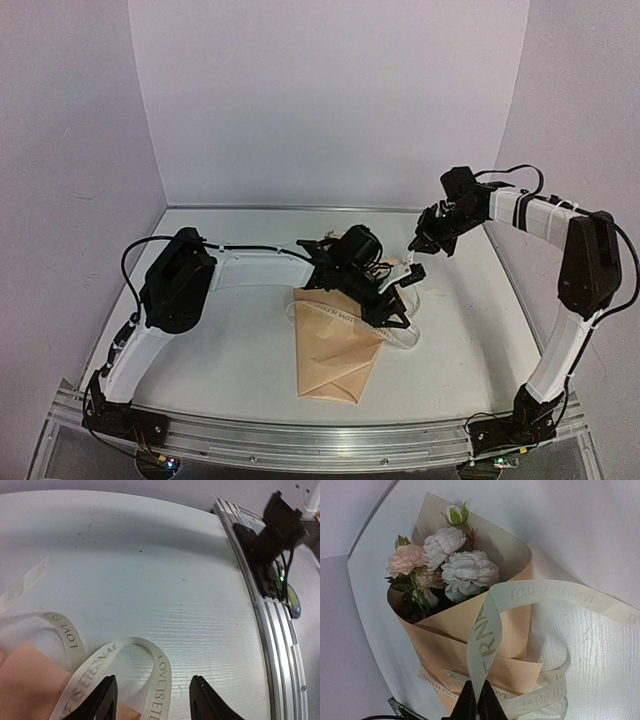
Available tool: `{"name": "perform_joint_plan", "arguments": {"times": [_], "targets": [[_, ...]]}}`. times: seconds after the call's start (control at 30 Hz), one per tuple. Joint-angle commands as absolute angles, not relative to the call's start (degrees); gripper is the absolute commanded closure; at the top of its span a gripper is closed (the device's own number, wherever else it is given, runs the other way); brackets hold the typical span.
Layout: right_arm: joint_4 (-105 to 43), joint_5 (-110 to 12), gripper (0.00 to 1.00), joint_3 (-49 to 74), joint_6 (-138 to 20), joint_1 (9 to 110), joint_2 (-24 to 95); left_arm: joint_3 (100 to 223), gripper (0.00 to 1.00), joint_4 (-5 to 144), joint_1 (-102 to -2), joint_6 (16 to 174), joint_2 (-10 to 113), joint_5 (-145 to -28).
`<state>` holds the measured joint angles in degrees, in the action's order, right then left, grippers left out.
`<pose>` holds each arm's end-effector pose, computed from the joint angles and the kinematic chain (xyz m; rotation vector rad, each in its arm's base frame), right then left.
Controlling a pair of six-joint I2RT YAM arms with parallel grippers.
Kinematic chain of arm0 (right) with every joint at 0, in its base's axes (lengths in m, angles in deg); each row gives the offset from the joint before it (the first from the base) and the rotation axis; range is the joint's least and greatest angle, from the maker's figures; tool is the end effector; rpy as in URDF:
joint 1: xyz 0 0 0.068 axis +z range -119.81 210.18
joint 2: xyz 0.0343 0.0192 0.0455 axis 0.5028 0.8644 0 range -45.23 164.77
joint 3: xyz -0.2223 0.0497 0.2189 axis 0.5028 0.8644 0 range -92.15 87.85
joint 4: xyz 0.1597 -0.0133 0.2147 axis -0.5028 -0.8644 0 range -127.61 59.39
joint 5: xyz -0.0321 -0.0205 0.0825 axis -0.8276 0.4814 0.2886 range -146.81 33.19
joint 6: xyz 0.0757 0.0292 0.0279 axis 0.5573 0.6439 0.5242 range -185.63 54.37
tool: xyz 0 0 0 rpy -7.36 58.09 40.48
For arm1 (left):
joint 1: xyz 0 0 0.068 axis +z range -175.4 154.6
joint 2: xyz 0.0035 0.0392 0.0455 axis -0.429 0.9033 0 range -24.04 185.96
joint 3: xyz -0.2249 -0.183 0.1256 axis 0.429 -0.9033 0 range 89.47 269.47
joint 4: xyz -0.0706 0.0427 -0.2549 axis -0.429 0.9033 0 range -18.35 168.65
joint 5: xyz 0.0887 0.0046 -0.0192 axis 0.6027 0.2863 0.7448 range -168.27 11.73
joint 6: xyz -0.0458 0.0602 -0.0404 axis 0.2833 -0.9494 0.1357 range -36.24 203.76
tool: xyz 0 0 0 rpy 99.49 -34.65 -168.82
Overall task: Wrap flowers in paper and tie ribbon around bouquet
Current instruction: Place the left side of the ribbon at the center of the board, then pick up the right side of the ribbon from the center of the board, then place the right side of the ribbon at the center of the board.
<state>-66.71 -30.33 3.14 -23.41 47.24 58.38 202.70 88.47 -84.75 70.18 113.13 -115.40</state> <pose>0.4026 0.1588 0.2723 0.3889 2.6515 0.9633 0.2679 -0.5414 0.1882 1.6836 1.6712 -1.1433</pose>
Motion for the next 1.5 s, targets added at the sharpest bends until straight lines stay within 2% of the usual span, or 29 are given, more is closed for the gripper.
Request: {"name": "perform_joint_plan", "arguments": {"times": [0.0,0.17,0.33,0.47,0.63,0.7,0.77,1.0,1.2,1.47], "targets": [[-67.70,-28.02,0.95,-0.02,-27.25,49.16,59.40,192.92,0.41,72.01,-81.74,79.75,102.36,-113.47],[-67.79,-25.68,0.95,-1.33,-31.59,51.59,59.64,179.77,0.36,59.07,-77.18,90.07,91.94,-116.00],[-69.22,-18.52,0.93,-3.36,-37.50,56.68,60.84,166.25,0.40,52.62,-71.30,96.12,82.93,-113.69],[-77.44,-16.20,0.73,-4.42,-47.16,62.06,60.70,156.53,0.42,49.84,-66.15,100.76,78.47,-111.25],[-82.82,-24.29,0.50,-3.24,-47.45,62.09,60.21,151.95,0.43,51.24,-63.74,101.74,75.08,-109.21],[-84.34,-26.83,0.40,-3.73,-47.09,62.11,59.72,152.27,0.43,52.90,-63.72,101.43,75.20,-109.21],[-85.12,-28.95,0.36,-3.62,-47.07,62.05,59.23,153.14,0.43,53.83,-63.72,101.43,75.90,-109.68],[-84.70,-33.61,0.38,8.28,-50.29,59.61,53.91,162.63,0.49,62.82,-64.50,99.44,81.47,-112.94],[-77.24,-35.57,0.38,21.61,-52.62,59.39,49.83,170.72,0.48,71.97,-68.09,95.39,87.93,-110.10],[-61.67,-40.45,0.37,31.02,-53.35,59.02,51.02,191.23,0.48,93.16,-76.00,87.03,100.67,-95.90]]}}
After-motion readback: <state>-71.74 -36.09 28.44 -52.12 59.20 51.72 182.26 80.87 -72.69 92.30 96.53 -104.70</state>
